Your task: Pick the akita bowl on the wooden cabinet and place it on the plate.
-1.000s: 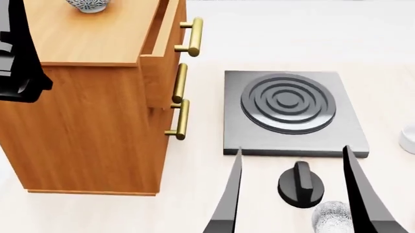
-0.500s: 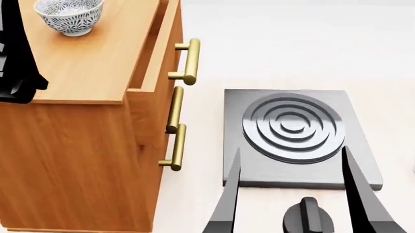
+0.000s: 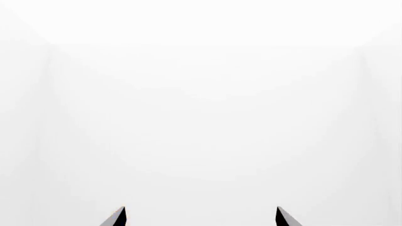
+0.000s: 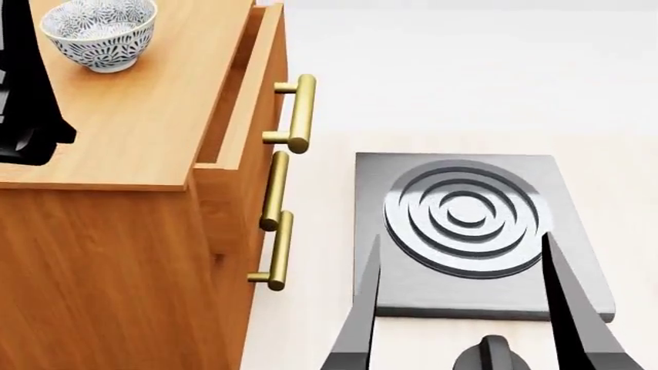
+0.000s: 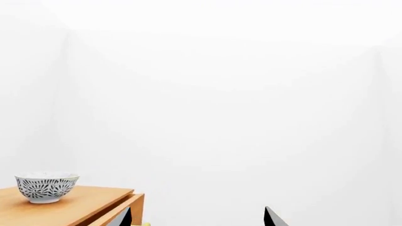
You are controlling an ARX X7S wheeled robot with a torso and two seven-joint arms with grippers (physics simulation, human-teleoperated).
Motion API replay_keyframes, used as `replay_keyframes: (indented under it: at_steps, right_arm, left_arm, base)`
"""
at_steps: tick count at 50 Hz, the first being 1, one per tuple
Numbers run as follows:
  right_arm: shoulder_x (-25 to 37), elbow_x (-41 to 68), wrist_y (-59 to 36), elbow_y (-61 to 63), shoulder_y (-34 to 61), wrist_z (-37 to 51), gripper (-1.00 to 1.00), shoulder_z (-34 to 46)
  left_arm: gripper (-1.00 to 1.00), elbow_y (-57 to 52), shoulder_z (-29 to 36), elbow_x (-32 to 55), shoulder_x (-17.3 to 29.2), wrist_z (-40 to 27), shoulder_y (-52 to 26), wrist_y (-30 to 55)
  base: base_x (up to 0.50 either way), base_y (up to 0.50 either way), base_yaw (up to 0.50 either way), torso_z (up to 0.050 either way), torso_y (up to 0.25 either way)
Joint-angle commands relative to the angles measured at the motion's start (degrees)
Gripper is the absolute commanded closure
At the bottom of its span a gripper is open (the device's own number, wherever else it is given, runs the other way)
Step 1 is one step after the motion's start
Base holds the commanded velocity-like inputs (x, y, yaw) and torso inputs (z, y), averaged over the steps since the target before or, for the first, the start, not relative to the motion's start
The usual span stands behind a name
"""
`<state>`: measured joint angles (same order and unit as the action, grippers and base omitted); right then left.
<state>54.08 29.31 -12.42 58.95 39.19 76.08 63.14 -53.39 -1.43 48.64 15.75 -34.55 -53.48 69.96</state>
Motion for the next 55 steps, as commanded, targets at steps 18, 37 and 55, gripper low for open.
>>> replay_keyframes:
  at_steps: [18,37,55]
  right_arm:
    - [0.1,-1.1,1.5,-1.1,0.4,0.1,-1.00,1.6]
    - [0.8,-2.7,6.7,-6.1,-2.4,-1.2,-1.00,1.9]
    - [3.2,-2.9,8.4,-5.8,-3.7,-0.1,-1.00,0.8]
  left_arm:
    - [-1.00,1.3,-0.5,3.9,0.6,-2.6,-4.0,1.5]
    - [-1.00,25.7,8.3,-5.3,-1.9,0.1,-15.7,-3.0]
    - [-1.00,69.3,15.1,-15.0,-7.0,12.9,-34.5,-19.0]
  base:
    - [0.06,0.00,0.00,0.000,0.000]
    - [0.00,0.00,0.00,0.000,0.000]
    - [0.00,0.00,0.00,0.000,0.000]
